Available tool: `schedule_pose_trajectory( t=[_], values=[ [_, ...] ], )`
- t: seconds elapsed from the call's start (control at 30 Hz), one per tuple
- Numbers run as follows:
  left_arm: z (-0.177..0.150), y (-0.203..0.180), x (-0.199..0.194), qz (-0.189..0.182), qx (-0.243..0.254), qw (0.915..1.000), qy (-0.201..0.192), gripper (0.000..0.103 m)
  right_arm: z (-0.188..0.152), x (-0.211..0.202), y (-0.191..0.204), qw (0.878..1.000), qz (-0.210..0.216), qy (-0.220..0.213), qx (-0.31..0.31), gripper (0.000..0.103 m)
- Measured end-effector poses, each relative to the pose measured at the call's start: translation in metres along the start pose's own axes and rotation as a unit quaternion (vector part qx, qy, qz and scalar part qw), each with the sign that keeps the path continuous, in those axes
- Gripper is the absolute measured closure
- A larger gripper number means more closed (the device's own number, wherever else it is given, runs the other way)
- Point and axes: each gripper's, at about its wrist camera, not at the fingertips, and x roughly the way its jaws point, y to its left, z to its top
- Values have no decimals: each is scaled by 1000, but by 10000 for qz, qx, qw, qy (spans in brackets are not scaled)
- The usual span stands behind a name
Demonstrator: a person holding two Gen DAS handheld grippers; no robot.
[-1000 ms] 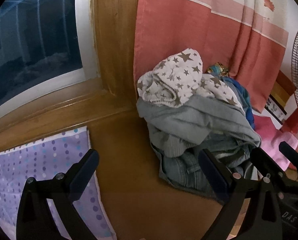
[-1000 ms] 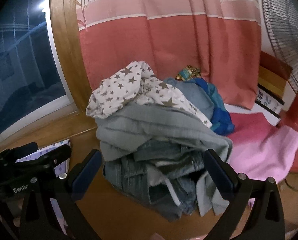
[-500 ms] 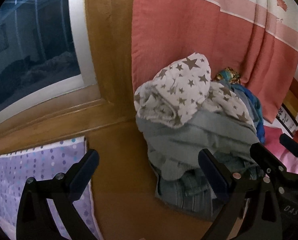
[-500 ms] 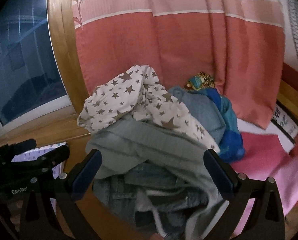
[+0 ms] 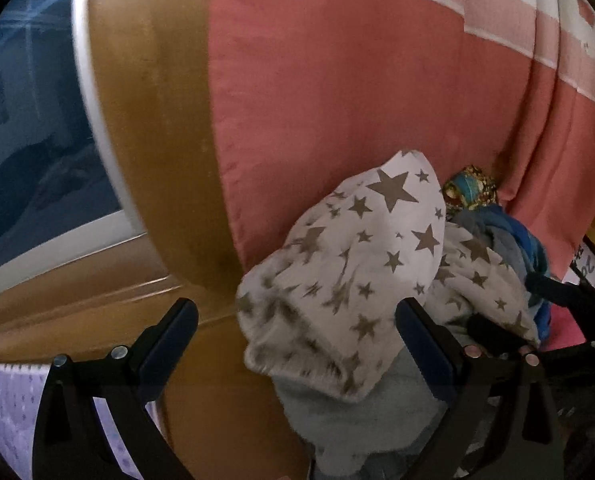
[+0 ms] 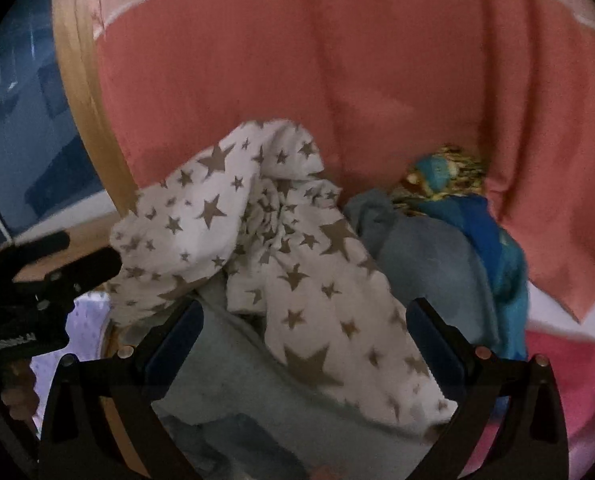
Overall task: Fold clothes
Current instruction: 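Grasp the white star-print garment with both grippers, then lift the star-print garment with both grippers and lay it on the purple sheet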
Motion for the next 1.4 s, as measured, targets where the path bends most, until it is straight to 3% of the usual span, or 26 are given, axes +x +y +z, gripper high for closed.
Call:
schedule_pose_trajectory(
  t=[0.13,0.3,0.33,0.37,0.43,0.5,0.6,0.63,0.67,0.73,0.87,1.03,1.2,1.4],
  values=[
    [4,-9,29,-147,106,9996,234,2,-4,25,-6,9995,43,321,60,0],
    [4,-17,55,-148,306,9985,420,5,-14,28,-8,9996,62,259,-110,0],
    [4,-18,57,-181,329,9985,400,6,-15,26,-9,9998,42,192,-63,6],
    [5,-19,57,-260,316,9985,358,14,-17,22,-11,9999,12,75,77,11],
    [6,-17,57,-524,230,9978,333,40,-18,15,-20,9990,44,-129,422,33],
    [8,-14,58,-768,54,9962,410,62,-19,12,-30,9975,147,-180,672,42],
    [11,-11,52,-965,-73,9947,349,75,-18,9,-33,9973,177,-168,693,57],
    [12,-9,47,-1030,-118,9942,304,77,-18,5,-32,9971,188,-220,699,72],
    [13,-6,41,-1085,-174,9936,244,80,-17,-1,-31,9966,222,-305,732,79],
    [15,-2,27,-1207,-262,9923,112,81,-15,-13,-30,9948,367,-470,825,85],
    [20,7,-14,-1336,-285,9901,-311,82,-7,-32,-21,9900,879,-606,924,87],
    [26,37,-66,-1357,-405,9858,-906,82,16,-80,2,9709,1747,-1268,1037,87],
    [24,78,-129,-1170,-663,9792,-1519,82,48,-126,38,9527,2380,-1761,682,87],
    [7,146,-191,-745,-1074,9721,-1947,82,75,-191,111,9252,2909,-2436,106,87]
  ],
)
